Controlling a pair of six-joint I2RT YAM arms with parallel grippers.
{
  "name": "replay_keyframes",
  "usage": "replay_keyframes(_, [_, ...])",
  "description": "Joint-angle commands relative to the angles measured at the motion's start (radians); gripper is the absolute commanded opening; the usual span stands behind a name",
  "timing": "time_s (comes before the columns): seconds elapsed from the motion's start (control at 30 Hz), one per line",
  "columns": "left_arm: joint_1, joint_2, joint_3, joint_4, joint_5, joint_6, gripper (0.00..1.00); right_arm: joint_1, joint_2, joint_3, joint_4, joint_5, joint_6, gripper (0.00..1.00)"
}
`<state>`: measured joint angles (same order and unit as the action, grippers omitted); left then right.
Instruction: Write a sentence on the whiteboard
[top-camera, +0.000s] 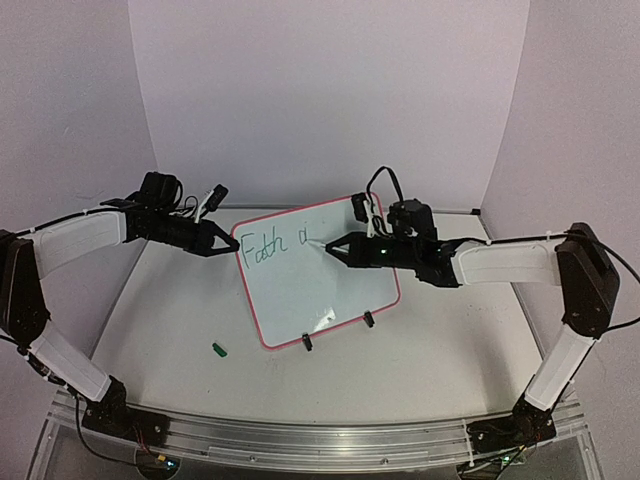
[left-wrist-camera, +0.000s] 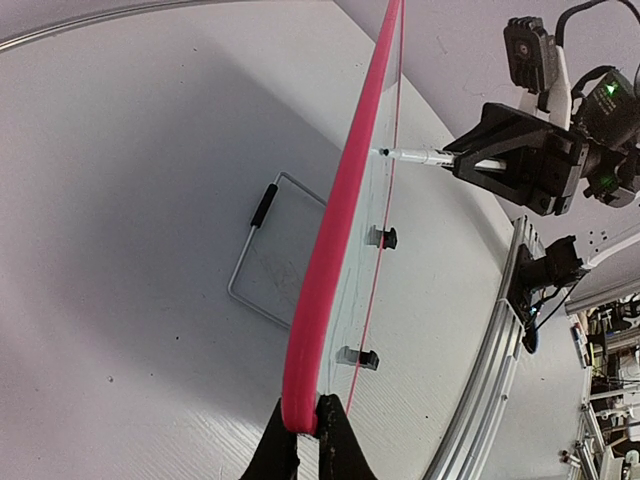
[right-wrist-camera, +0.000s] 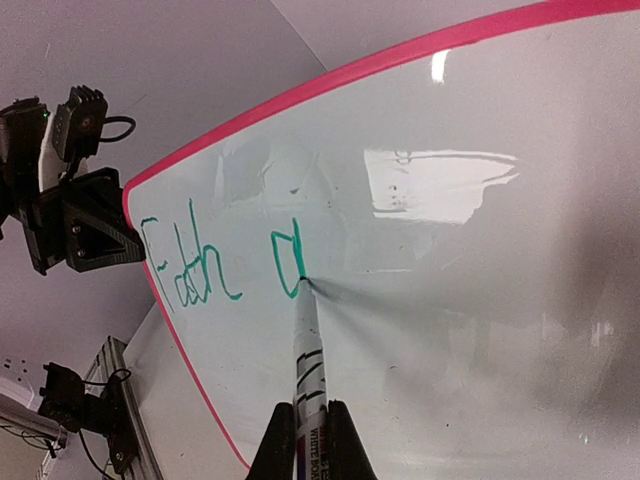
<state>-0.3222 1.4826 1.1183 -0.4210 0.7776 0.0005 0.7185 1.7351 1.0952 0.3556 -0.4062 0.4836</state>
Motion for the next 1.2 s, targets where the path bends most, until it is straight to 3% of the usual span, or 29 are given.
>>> replay_keyframes(0.0, [-0.038,0.035,0.0,-0.078,-0.048,0.082,0.0,-0.006,-0.02,-0.046,-0.006,0.023,0.019,0.0])
replay_keyframes(0.7, [-0.038,0.039,0.001,-0.076,-0.046,0.081,0.0,0.023,0.001,-0.003,0.024,-0.026,0.022,0.0])
replay_keyframes(1.17, [-0.04,0.039,0.002,-0.078,-0.046,0.081,0.0,0.006,-0.135,-0.046,0.091,0.029,0.043,0.0])
